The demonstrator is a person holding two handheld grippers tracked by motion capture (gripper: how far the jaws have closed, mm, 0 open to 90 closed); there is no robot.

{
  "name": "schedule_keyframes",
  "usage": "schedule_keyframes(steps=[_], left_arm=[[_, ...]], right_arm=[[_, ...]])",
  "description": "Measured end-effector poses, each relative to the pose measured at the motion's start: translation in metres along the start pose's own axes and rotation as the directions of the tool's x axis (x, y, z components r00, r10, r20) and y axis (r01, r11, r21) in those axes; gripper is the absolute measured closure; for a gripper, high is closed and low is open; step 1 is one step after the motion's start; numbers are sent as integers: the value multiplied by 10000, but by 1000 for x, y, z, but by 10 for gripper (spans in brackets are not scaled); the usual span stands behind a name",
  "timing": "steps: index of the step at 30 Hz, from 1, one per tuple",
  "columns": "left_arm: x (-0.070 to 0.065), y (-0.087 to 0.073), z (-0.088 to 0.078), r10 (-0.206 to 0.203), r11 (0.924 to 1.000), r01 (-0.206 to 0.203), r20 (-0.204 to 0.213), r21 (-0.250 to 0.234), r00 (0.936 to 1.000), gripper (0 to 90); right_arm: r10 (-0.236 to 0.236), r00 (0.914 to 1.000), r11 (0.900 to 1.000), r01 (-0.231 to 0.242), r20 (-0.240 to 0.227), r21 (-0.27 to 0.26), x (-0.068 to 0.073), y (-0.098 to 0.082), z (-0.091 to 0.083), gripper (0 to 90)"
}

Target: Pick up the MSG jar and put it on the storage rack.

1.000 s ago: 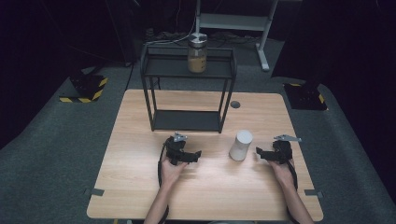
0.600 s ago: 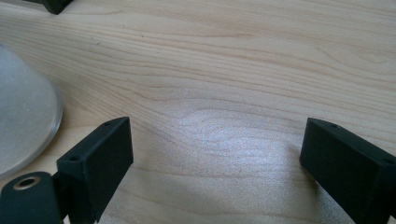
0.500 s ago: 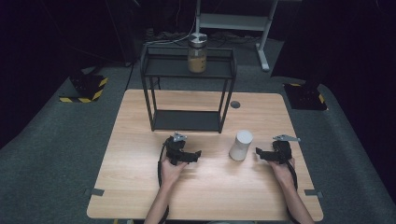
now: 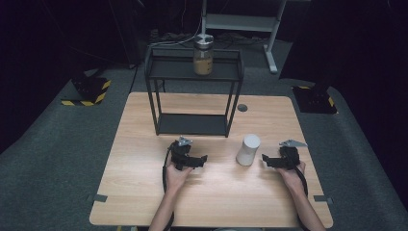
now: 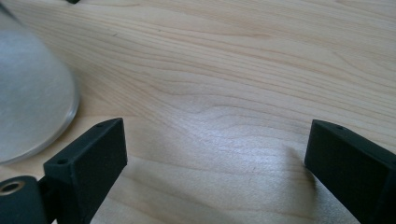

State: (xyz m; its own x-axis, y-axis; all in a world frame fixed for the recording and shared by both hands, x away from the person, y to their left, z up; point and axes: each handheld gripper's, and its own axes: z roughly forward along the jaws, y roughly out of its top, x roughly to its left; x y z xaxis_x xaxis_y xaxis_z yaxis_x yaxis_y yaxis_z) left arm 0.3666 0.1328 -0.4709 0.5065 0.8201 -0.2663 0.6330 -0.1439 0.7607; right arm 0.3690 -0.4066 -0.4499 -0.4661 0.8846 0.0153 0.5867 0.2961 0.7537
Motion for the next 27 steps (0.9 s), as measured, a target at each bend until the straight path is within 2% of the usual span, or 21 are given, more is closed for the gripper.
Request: schedule_keyframes(steps=[6, 7, 13, 22, 27], left_arm=[[0, 0, 0, 16, 10000, -16, -8, 11, 10000, 9], [0, 0, 0, 20, 10000, -20, -10, 12, 10000, 10], [0, 0, 0, 13, 10000, -13, -9, 11, 10000, 11], [-1, 0, 0, -4, 10000, 4, -94, 4, 10000, 11], [-1, 0, 0, 1, 10000, -1, -97, 9, 10000, 11]], right_arm=[[-338, 9989, 9994, 336, -337, -77, 0, -2, -7, 49], [-538, 9976, 9985, 532, -429, -156, -1, -4, -9, 49], [-992, 9918, 9948, 970, -808, -298, 5, -9, -19, 50], [-1090, 9863, 9936, 1045, -1240, -418, 9, -17, -25, 49], [-1213, 9803, 9919, 1139, -1556, -557, 13, -21, -29, 49]])
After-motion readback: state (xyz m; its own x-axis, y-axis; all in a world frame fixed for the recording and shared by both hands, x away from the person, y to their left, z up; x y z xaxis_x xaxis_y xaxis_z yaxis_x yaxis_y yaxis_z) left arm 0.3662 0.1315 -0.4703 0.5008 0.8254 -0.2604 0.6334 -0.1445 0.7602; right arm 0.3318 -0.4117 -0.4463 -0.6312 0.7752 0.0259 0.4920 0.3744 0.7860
